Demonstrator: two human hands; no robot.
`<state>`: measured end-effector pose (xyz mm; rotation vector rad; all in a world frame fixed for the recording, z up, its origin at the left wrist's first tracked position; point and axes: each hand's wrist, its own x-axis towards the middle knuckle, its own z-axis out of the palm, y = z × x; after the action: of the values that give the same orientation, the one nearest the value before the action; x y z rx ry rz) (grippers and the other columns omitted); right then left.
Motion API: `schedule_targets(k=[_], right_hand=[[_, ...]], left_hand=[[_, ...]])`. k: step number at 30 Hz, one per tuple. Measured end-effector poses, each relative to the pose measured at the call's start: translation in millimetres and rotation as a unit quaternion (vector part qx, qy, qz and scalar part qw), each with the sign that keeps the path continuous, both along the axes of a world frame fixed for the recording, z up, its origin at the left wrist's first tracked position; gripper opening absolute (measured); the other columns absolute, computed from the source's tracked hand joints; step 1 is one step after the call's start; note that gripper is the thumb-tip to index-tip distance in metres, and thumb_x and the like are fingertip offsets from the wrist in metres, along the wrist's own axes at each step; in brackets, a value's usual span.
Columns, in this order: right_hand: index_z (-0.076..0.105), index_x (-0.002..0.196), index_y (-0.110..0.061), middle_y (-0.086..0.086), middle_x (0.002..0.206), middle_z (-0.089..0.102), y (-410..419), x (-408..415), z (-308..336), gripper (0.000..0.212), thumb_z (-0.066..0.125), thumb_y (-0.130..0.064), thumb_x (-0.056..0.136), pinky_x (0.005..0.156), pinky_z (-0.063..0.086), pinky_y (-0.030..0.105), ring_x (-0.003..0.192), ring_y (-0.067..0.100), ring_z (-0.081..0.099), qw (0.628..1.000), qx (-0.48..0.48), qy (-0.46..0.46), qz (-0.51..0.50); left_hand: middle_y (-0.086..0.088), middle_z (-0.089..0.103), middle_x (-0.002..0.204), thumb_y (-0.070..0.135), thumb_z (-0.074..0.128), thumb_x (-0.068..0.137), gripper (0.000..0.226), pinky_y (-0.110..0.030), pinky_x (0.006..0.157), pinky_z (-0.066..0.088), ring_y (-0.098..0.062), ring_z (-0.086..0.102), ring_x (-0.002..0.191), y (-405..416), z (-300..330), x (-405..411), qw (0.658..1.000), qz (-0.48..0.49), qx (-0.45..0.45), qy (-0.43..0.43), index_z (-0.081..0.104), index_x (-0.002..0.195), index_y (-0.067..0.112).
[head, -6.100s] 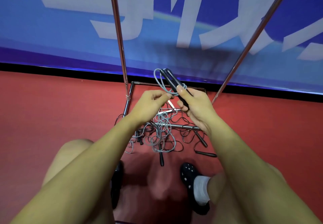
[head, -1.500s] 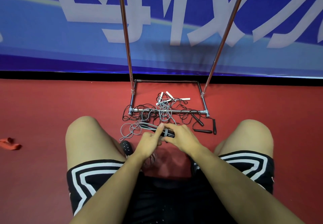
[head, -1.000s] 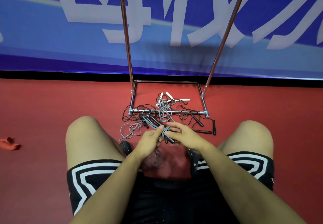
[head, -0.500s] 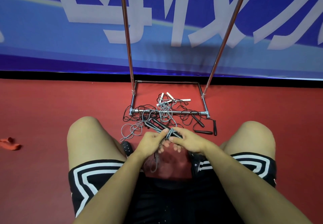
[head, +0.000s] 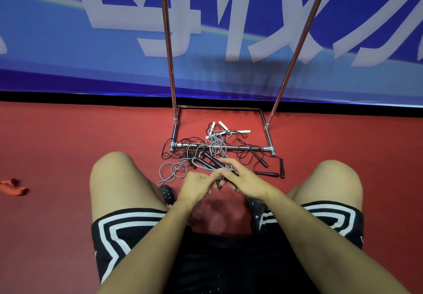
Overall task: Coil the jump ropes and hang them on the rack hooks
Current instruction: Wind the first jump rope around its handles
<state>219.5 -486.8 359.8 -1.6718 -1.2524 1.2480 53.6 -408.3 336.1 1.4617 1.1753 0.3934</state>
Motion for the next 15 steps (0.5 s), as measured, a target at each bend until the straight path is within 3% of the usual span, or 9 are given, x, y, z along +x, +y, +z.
schedule_targets(k=[4, 10, 13, 15], right_hand=[[0.048, 0.123, -0.024, -0.002, 0.09, 0.069, 3, 1, -8, 0.022, 0.05, -0.039, 0.106, 0.062, 0.042, 0.02, 0.068, 0.009, 0.048, 1.0, -0.021, -0.018, -0.014], [0.049, 0.122, -0.024, 0.001, 0.097, 0.069, 6, 5, -13, 0.032, 0.048, -0.051, 0.105, 0.066, 0.04, 0.026, 0.072, 0.012, 0.048, 0.998, -0.046, -0.03, -0.026], [0.049, 0.118, -0.027, 0.008, 0.094, 0.062, 5, 5, -13, 0.027, 0.035, -0.047, 0.109, 0.072, 0.043, 0.03, 0.077, 0.016, 0.05, 0.998, -0.049, -0.004, -0.027], [0.049, 0.124, -0.025, 0.004, 0.088, 0.056, 4, 6, -12, 0.021, 0.039, -0.038, 0.111, 0.074, 0.046, 0.028, 0.077, 0.014, 0.051, 0.999, -0.041, -0.002, -0.033]], left_hand=[[0.001, 0.053, 0.043, 0.063, 0.067, 0.088, 0.06, -0.024, 0.05, 0.037, -0.011, 0.041, 0.038, -4, -1, 0, 1.0, -0.013, -0.003, 0.014, 0.074, 0.058, 0.011], [0.009, 0.036, 0.039, 0.055, 0.064, 0.095, 0.055, -0.019, 0.042, 0.025, -0.006, 0.026, 0.036, -9, 2, 1, 0.999, -0.014, -0.028, -0.012, 0.073, 0.069, 0.007], [0.009, 0.04, 0.04, 0.053, 0.063, 0.095, 0.052, -0.022, 0.043, 0.025, -0.007, 0.027, 0.038, -8, -1, 0, 0.999, -0.015, -0.034, -0.022, 0.072, 0.069, 0.009], [-0.001, 0.055, 0.049, 0.058, 0.065, 0.092, 0.056, -0.026, 0.048, 0.03, -0.012, 0.036, 0.043, -6, -6, -1, 0.999, -0.017, -0.04, -0.021, 0.074, 0.071, 0.007]])
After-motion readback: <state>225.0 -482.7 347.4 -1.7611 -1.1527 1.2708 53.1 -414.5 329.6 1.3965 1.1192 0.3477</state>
